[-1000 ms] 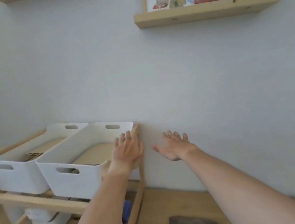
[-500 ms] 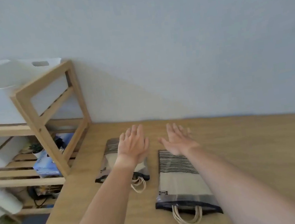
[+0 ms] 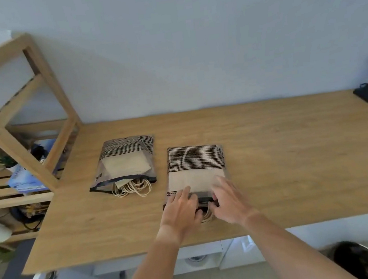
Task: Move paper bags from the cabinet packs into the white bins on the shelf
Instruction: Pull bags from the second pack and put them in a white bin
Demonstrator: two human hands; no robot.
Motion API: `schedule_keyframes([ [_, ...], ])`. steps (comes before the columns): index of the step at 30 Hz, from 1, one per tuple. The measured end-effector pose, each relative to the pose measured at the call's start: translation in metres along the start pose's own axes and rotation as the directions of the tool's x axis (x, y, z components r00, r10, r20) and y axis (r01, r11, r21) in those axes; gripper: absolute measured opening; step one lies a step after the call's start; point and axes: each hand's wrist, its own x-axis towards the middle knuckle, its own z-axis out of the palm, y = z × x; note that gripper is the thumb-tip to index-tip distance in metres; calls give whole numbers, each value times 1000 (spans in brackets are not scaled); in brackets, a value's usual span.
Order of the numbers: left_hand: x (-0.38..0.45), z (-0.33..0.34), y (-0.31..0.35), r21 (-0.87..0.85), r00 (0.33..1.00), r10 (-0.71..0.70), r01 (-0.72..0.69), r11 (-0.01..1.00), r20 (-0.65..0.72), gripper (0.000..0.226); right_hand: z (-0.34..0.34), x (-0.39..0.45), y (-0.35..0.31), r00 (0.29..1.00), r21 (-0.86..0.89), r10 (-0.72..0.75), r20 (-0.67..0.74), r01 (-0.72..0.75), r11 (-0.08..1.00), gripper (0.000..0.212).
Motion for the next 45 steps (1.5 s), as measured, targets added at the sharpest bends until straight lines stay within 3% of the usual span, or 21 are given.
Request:
schedule_keyframes([
  [2,-7,11,7,79,998,2,-7,997,57,44,6,-11,6,999,-45,0,42,2,999,15],
  [5,-15,24,14,141,995,-7,-7,990,96,33,18,-22,14,998,-135,13,58,-5,991,37],
  [8,-17,27,17,129,998,-26,19,992,53,22,25,-26,15,1000,-172,10,9,-8,985,60],
  [13,-28,21,11,48,1000,24,-24,999,-11,20,25,-25,11,998,-152,42,-39,-48,987,68],
  [18,-45,35,6,-118,990,24,-40,992,-136,25,28,-21,12,997,-159,55,-51,-62,985,64],
  [25,-53,34,-2,-361,997,67,-74,929,-32,15,38,-15,13,993,-229,-23,-118,-4,973,49],
  [30,-51,31,-8,-471,993,40,-86,878,-107,21,34,-12,8,996,-244,-77,-42,65,968,49],
  [39,-52,30,-17,-591,975,13,-147,793,-224,33,30,-10,11,990,-390,-138,33,140,910,29],
  [45,-54,21,-19,-598,964,114,-240,765,-242,33,36,-10,14,975,-463,-201,97,223,858,22],
])
